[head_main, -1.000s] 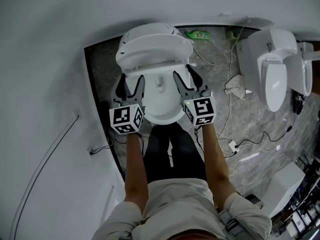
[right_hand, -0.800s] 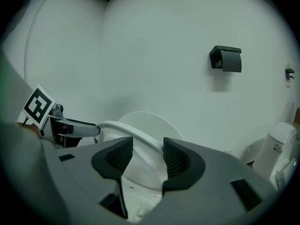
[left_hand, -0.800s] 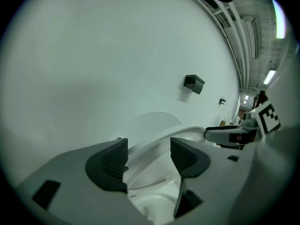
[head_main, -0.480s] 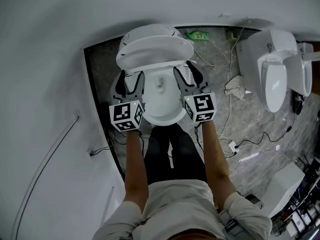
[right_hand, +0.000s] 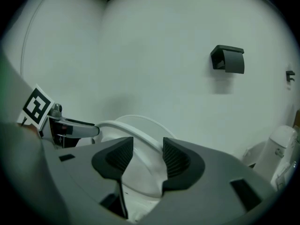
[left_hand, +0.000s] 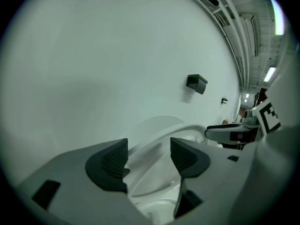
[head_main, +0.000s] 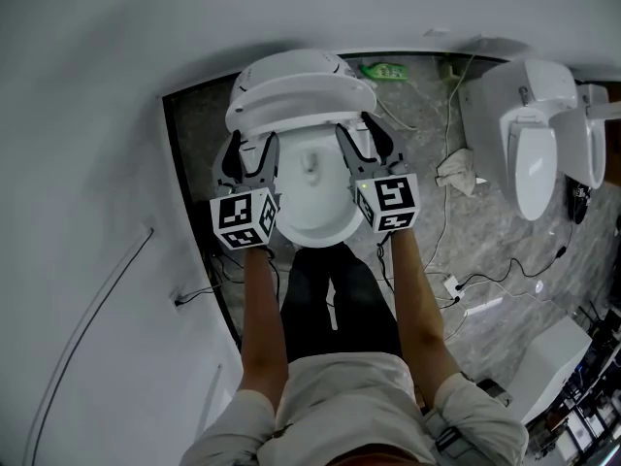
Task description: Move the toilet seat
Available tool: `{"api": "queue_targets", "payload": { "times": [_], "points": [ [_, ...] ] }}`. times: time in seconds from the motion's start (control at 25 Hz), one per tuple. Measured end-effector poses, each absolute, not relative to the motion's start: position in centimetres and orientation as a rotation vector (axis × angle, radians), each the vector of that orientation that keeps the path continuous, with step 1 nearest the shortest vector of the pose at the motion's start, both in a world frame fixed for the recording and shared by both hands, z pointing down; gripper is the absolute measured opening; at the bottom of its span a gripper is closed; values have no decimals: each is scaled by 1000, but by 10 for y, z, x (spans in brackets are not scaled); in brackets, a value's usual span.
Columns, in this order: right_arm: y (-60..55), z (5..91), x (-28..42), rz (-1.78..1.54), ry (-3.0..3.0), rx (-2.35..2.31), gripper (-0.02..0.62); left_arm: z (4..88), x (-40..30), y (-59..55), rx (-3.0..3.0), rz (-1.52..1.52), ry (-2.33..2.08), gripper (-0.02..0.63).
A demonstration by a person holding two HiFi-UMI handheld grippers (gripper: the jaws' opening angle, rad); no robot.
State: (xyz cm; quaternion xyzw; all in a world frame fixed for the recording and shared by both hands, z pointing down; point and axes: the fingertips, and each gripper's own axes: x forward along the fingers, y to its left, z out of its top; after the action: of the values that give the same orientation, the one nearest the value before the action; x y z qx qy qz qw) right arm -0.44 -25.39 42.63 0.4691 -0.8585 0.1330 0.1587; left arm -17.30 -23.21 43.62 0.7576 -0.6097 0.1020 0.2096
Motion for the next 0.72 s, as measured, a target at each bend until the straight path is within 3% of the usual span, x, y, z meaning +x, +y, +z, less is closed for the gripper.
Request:
{"api": "queue_targets", "payload": {
  "times": [0.72],
  "points": [
    [-273, 429, -11, 341, -2454, 1348, 215, 440, -179, -250, 2115, 270, -1716, 304]
  ]
}}
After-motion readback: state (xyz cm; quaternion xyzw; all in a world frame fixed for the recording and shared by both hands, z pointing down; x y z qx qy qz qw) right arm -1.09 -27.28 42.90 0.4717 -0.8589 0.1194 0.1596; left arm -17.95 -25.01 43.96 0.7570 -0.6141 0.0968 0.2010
